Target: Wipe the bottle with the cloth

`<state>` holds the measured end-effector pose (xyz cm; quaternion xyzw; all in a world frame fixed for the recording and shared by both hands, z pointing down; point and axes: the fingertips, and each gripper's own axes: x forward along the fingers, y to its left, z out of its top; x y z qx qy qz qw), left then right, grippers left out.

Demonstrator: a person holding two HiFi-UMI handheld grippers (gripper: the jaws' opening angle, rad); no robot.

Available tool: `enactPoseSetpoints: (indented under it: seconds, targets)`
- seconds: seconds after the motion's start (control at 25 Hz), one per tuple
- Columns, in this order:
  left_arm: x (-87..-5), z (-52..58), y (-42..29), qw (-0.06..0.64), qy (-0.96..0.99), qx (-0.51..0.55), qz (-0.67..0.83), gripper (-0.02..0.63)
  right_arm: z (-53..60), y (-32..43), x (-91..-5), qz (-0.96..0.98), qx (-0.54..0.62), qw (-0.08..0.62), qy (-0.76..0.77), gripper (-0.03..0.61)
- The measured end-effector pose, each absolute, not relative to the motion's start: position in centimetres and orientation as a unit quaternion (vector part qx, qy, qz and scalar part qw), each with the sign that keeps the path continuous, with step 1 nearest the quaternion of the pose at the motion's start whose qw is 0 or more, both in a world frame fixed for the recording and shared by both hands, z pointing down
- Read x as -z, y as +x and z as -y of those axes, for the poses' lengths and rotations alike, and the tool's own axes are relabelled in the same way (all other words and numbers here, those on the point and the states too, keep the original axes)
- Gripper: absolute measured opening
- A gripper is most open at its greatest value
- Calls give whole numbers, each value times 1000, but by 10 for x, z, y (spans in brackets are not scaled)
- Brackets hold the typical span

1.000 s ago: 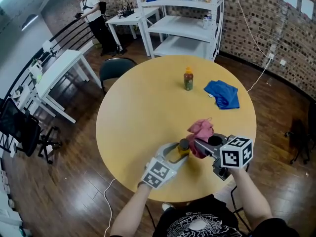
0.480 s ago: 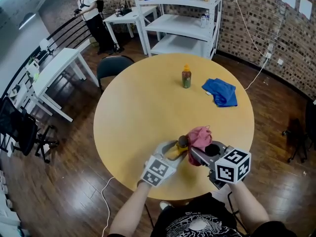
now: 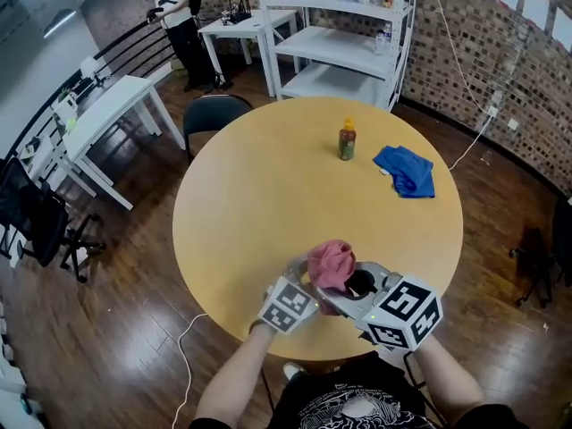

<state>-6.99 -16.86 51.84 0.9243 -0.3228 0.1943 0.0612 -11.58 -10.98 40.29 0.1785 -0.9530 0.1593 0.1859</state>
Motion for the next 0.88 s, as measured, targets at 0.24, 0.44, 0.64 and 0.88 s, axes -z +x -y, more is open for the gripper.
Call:
enactPoseSetpoints:
  seconds: [0.24,0.44,0.64,0.88]
  targets:
    - [-518,169,-70,60,924,-197,323,218,141,-138,-403,942,-118,277,147,103]
    - [-517,167,-69,58,923,-198,325,218,163,-147,-408,922,-79,354,134,104]
    - [-521,166,-69,58,922,-200,326,218,178,-158,-421,910,-74,392,115,104]
    - [-520,166,-72,62,921,-200,328,218,203,-156,-429,901,-98,402,132,104]
